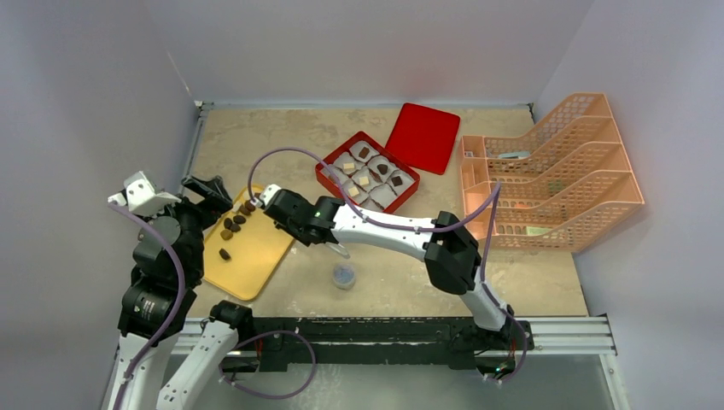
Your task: Pack the chocolate
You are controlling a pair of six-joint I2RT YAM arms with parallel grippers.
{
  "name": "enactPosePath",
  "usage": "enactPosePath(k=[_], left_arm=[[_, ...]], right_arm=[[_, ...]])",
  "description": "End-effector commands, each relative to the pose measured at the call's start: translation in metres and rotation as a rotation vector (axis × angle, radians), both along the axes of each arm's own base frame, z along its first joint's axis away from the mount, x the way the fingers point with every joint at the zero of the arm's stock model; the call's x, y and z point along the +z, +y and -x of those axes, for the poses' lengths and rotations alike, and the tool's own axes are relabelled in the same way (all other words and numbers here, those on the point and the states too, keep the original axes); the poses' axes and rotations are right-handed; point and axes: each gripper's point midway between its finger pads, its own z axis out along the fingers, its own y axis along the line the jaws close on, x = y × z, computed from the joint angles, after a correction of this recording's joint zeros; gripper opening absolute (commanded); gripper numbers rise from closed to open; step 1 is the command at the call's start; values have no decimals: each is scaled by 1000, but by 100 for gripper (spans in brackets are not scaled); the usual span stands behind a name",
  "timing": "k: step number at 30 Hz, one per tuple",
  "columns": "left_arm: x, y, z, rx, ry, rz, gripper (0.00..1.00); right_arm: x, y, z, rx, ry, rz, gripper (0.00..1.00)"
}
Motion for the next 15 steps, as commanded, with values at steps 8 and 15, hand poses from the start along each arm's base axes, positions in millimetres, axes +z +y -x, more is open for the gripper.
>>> enactPosePath(k=[8,15], left_arm=[[-16,-5,-12,-9,15,-5,84],[-39,-12,-25,-30,67,-24,84]], right_arm=[[59,-57,-7,-149,-16,-69,28],[75,-122,-15,-283,-5,-41,28]])
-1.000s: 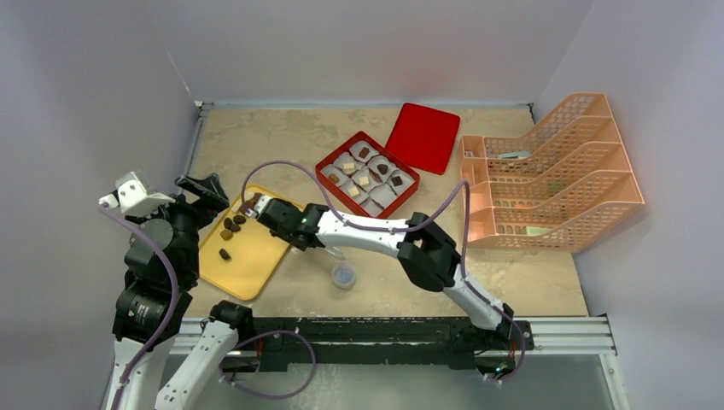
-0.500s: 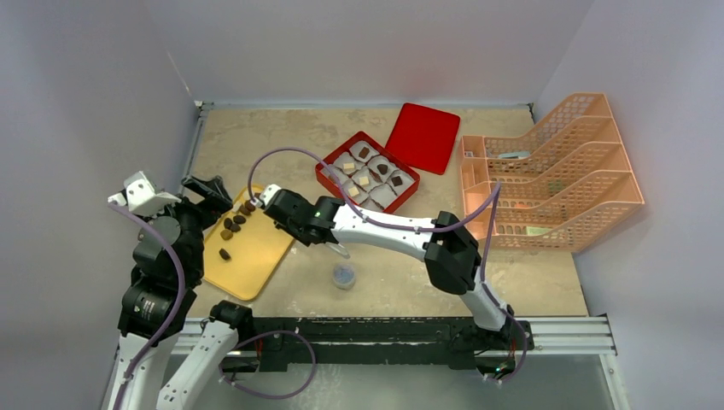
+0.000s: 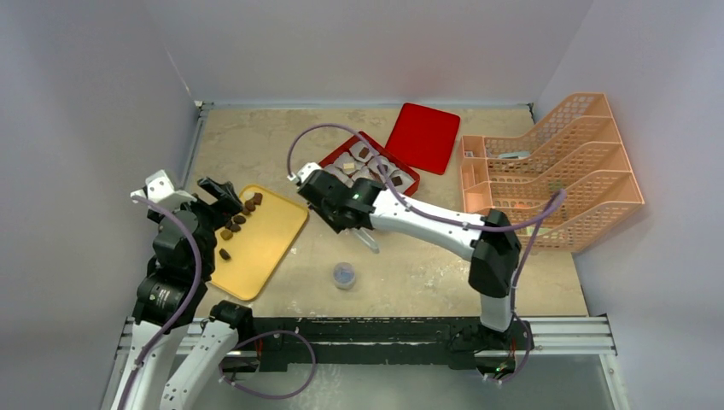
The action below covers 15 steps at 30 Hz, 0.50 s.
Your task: Pack the chocolate
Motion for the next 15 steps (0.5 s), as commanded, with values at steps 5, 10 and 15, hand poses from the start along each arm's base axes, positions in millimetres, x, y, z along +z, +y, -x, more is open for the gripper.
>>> enactPosePath(k=[5,10,15], left_arm=[[-14,-14,-23,-49,22,-8,84],[-23,-18,-28,-63,52,-17,84],[-24,-20,-30,-71,56,-18,84]], right_arm=[[27,-86,-9,-208,4,11,28],[16,-122,-4,-283,58,58,29],[5,-142,-6,-335,94,76,29]])
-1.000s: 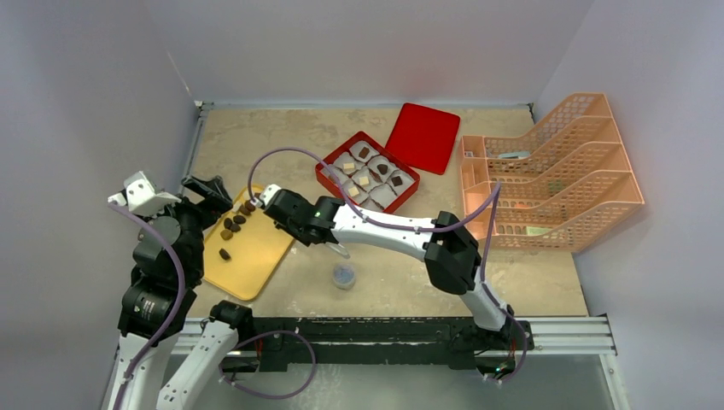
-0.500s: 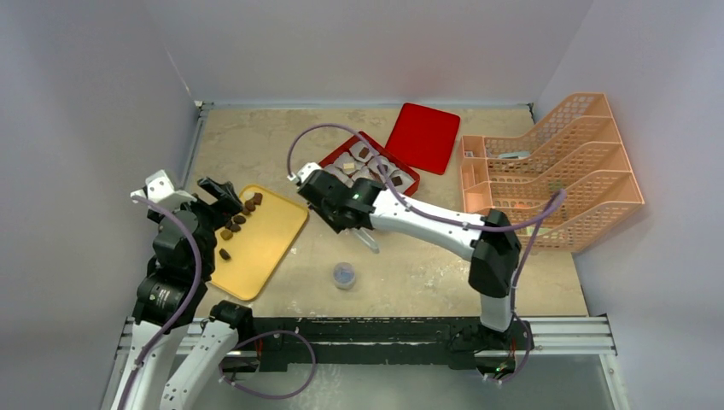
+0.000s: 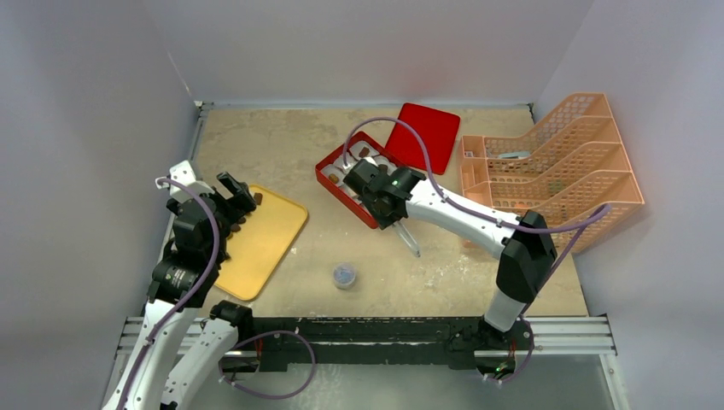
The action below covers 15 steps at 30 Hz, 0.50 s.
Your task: Pack the chocolate
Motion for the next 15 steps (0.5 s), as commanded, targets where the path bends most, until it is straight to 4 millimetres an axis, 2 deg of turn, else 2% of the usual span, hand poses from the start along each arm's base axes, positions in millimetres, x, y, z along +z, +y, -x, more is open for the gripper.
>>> enactPosePath(k=[1,7,15], left_arm=[[14,-4,-6,-19,-57,6,84],[18,-2,-4,-16,-60,1,84],[14,-3,-4,-20,-52,7,84]], right_arm=[[10,-18,0,-66,-6,-20,29],[-1,-35,-9,-120,21,6,29],[-7,-34,-23,-119,29,-12,31]])
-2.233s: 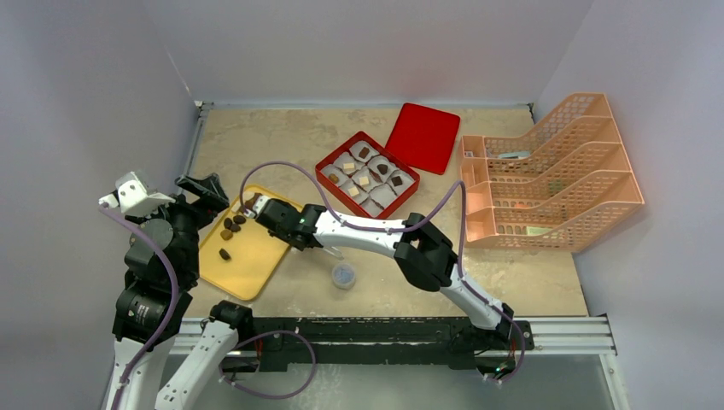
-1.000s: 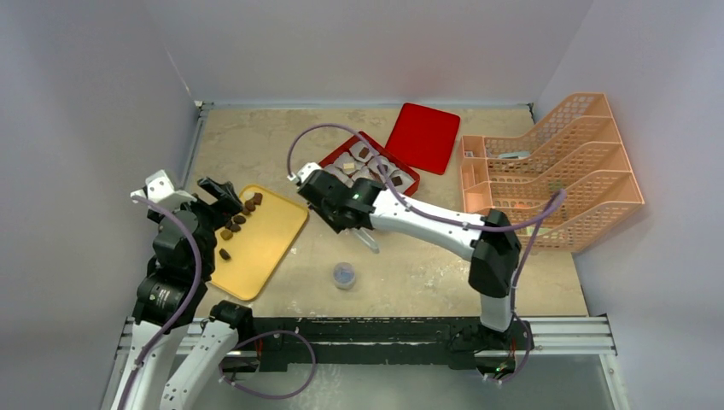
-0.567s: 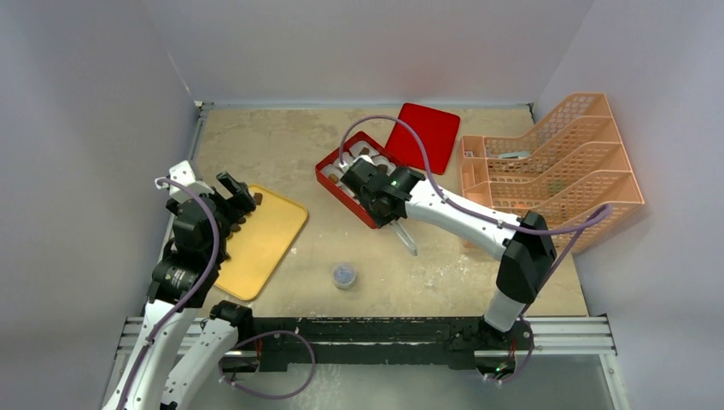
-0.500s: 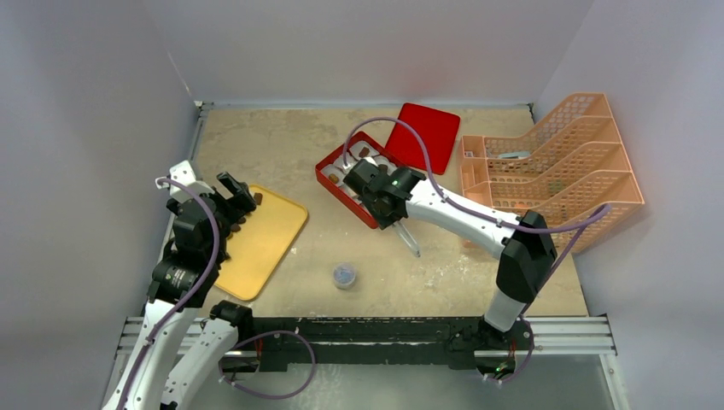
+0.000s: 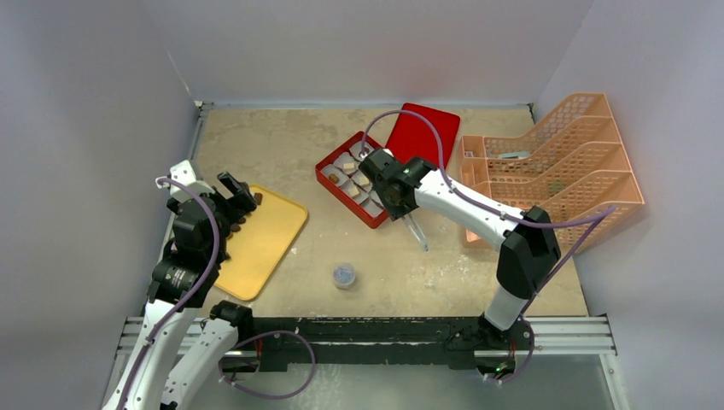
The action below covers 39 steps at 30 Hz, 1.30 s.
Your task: Pack the chocolate
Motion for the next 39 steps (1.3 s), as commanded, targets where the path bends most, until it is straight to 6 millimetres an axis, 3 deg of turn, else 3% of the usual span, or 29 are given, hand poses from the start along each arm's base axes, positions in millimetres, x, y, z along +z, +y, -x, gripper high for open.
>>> enactPosePath(k=[1,15,25,31,39], left_arm=[[13,-1,-3,-9,-48,6,84],[13,1,-2,0,-44,0,84],[14,2,-1,6,-49,4,84],[17,2,2,6,-57,6,84],[28,5,6,15,-72,4,84]], right_arm=[[4,4,-7,3,-15,-34,31],[-8,1,-10,-7,8,3,37],[-1,1,-11,-12,-7,-9,42],[12,2,-13,-16,-31,-31,41],[45,7,-24,-21,-113,-76,41]])
